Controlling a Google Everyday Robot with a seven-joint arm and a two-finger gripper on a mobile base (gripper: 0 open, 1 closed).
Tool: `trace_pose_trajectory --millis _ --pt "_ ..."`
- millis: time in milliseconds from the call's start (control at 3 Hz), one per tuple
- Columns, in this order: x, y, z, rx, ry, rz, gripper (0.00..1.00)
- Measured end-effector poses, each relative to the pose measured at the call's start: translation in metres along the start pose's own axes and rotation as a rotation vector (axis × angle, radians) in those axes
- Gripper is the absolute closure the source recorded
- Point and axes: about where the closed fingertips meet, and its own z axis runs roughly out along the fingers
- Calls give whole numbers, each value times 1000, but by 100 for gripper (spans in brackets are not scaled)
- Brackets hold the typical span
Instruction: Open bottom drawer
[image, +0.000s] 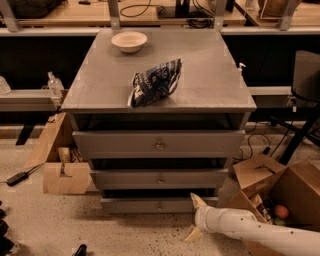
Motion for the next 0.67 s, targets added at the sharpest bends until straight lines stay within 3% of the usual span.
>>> trace_pose_trajectory --millis 333,667 --pt "27 -14 22 -20 77 -103 0" --pt "25 -14 22 -18 72 -100 0"
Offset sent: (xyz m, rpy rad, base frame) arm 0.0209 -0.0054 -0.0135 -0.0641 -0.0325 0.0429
